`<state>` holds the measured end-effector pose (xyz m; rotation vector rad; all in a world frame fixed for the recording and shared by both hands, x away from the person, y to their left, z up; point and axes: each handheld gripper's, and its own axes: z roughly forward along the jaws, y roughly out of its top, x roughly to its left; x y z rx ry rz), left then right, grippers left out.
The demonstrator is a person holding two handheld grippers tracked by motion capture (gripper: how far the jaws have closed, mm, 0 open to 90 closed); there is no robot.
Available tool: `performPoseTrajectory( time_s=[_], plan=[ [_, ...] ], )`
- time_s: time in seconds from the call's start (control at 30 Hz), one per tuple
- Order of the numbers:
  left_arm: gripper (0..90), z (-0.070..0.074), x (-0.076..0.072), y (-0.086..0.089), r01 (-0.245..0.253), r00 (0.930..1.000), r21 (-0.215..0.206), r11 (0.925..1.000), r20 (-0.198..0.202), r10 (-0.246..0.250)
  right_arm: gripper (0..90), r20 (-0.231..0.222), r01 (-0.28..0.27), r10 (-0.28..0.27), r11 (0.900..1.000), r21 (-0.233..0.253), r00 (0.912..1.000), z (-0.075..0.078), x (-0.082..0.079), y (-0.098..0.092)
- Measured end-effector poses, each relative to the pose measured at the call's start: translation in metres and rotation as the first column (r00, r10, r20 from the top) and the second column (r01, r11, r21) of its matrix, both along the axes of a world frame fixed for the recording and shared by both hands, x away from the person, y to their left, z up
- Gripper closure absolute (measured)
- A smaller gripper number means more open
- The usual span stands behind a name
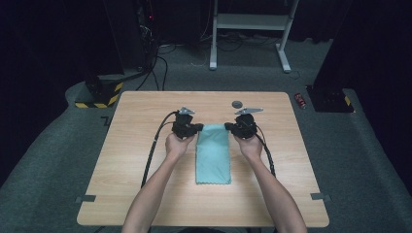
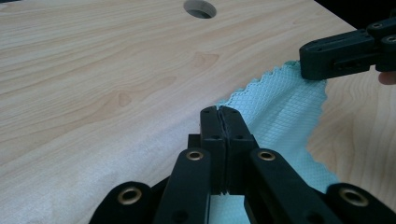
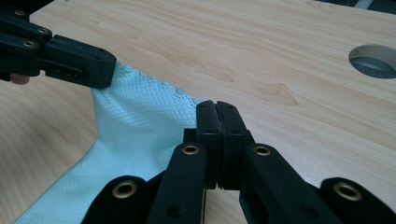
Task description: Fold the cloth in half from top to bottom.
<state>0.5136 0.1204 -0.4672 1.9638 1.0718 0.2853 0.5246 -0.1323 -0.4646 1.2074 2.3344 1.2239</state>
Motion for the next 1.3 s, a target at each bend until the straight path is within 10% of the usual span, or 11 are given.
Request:
performPoseTrajectory(
  time_s=[1.3],
  plan=[
    [88.8, -0.013, -0.086, 0.000, 0.136, 0.9879, 0.059, 0.9889, 0.068, -0.140, 89.2, 0.038, -0.174, 0.174, 0.985, 0.007, 0.9840, -0.023, -0.082, -0.018]
  ],
)
